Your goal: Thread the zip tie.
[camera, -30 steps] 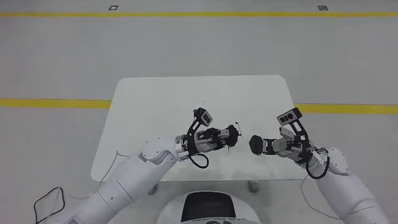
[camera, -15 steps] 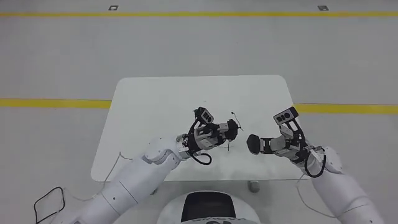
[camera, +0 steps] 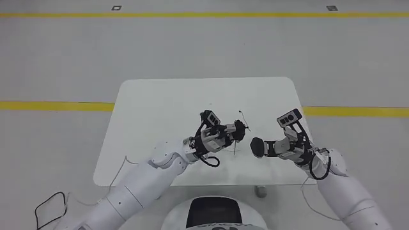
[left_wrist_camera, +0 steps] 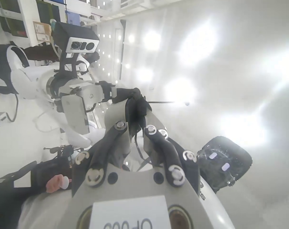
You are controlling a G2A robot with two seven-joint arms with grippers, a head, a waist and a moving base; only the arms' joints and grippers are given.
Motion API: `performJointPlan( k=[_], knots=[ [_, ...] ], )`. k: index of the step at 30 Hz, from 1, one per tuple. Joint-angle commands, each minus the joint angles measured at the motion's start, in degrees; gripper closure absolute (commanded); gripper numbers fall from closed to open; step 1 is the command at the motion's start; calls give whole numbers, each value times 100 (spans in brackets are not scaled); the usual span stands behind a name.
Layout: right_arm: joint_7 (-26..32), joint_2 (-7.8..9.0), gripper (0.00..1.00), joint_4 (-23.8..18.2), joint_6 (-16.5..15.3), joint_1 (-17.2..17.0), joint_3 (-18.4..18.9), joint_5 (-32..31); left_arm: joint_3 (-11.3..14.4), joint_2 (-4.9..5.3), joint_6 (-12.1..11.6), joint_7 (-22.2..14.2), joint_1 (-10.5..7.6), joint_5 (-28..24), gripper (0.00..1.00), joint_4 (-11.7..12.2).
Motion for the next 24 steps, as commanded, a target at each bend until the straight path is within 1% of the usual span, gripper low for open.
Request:
performJointPlan(
  k=[1, 5, 9, 10, 11, 12, 13, 14, 24],
  knots=[
    [7, -17, 0, -1, -19, 16, -12, 3, 34, -24, 0, -45, -4, -57, 100, 22],
    [54, -57, 0, 38, -17, 69, -25, 24, 46, -64, 29, -134, -34, -141, 100, 112],
    [103, -91, 0, 89, 0, 110, -35, 38, 8, -80, 78, -240, -29, -234, 100, 141],
    [118, -99, 13, 97, 1, 118, -37, 42, 3, -83, 83, -245, -27, -225, 100, 146],
    [131, -107, 23, 108, -1, 124, -38, 50, -1, -87, 87, -247, -25, -216, 100, 147],
    [140, -118, 27, 124, -1, 132, -44, 49, -3, -92, 91, -250, -20, -207, 100, 144],
    [140, -126, 45, 139, 1, 139, -51, 42, -1, -97, 95, -255, -18, -198, 100, 143],
    [137, -134, 51, 154, 6, 148, -56, 34, 0, -102, 98, -257, -17, -190, 100, 143],
    [-83, -204, 62, 257, 77, 212, -50, -131, -7, -142, 212, -276, -5, -96, 100, 145]
  ],
)
